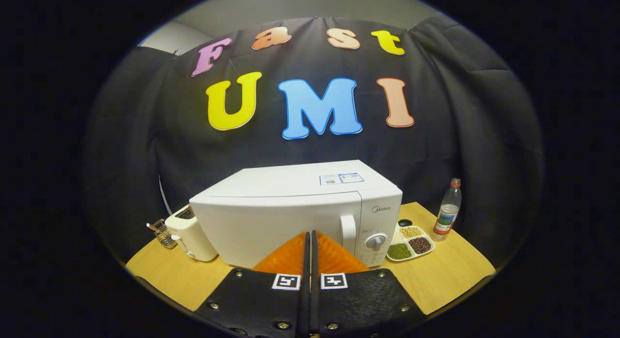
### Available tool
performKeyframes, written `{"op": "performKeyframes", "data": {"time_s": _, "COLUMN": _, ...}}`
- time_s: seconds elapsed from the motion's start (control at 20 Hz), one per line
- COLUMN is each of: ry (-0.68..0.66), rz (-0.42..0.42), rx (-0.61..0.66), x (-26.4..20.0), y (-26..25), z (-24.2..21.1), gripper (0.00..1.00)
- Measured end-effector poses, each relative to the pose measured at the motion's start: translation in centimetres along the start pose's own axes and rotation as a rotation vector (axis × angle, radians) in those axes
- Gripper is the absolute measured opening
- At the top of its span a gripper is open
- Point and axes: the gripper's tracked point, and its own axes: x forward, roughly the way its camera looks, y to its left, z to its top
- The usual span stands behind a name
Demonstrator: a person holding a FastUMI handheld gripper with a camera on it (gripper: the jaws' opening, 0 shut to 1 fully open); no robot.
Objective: Open the microwave, put the food inside, and close the microwave door.
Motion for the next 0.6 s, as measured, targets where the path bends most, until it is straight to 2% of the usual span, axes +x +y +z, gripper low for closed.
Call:
{"op": "performKeyframes", "data": {"time_s": 0.3, "ry": -0.072, "rz": -0.023, "rx": -0.005, "x": -7.0, "y": 0.1, "z": 1.6, "gripper": 0.01}}
{"op": "performKeyframes", "data": {"time_s": 0.35, "ry": -0.086, "rz": -0.024, "rx": -0.006, "x": -8.1, "y": 0.1, "z": 1.7, "gripper": 0.06}}
{"op": "performKeyframes", "data": {"time_s": 0.4, "ry": -0.093, "rz": -0.023, "rx": -0.007, "x": -9.1, "y": 0.4, "z": 1.7, "gripper": 0.14}}
{"op": "performKeyframes", "data": {"time_s": 0.45, "ry": -0.096, "rz": -0.025, "rx": -0.011, "x": -10.0, "y": 0.4, "z": 1.4, "gripper": 0.42}}
{"op": "performKeyframes", "data": {"time_s": 0.5, "ry": -0.101, "rz": -0.029, "rx": -0.020, "x": -10.9, "y": 0.3, "z": 1.3, "gripper": 0.52}}
{"op": "performKeyframes", "data": {"time_s": 0.6, "ry": -0.124, "rz": -0.049, "rx": -0.046, "x": -12.5, "y": -0.1, "z": 1.2, "gripper": 0.84}}
